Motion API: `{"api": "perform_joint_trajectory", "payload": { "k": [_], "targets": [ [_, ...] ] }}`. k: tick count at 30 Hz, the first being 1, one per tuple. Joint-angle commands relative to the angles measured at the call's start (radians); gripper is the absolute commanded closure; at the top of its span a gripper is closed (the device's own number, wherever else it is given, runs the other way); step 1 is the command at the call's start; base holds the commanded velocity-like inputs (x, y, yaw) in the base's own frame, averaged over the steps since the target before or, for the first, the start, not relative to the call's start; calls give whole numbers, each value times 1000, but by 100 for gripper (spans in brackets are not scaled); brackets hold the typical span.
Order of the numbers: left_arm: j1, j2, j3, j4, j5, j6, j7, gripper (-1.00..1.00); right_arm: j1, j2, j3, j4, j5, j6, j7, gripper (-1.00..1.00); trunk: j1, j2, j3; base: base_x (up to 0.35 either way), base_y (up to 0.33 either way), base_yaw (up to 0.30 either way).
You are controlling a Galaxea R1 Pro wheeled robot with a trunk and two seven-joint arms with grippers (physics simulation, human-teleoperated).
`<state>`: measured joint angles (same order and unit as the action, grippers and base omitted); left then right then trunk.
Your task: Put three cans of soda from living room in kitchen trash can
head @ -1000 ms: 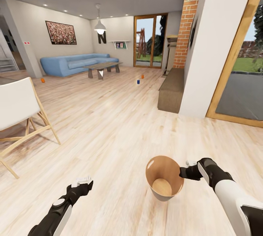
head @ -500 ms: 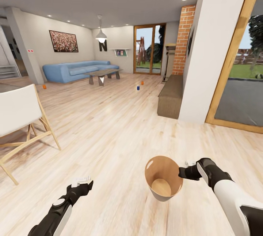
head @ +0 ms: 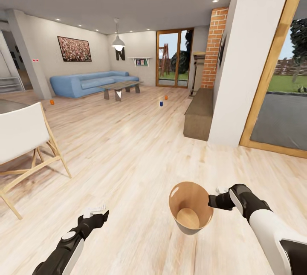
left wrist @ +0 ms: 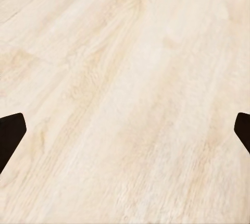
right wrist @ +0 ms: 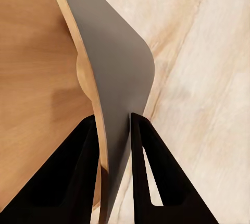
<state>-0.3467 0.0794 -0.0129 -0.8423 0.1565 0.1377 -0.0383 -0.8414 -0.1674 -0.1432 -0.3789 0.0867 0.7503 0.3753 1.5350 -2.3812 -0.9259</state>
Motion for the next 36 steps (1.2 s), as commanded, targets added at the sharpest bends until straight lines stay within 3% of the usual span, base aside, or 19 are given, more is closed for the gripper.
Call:
{"api": "perform_joint_trajectory", "payload": {
  "k": [1, 36],
  "targets": [
    [0, 0, 0, 0, 0, 0, 0, -100, 0, 0, -4, 0, -21, 4, 5, 100, -4, 7, 3, 0, 0, 0],
    [0, 0, -1, 2, 0, 0, 0, -100, 0, 4, 23, -1, -21, 17, 4, 100, -138, 252, 113, 0, 0, 0]
  ]
}}
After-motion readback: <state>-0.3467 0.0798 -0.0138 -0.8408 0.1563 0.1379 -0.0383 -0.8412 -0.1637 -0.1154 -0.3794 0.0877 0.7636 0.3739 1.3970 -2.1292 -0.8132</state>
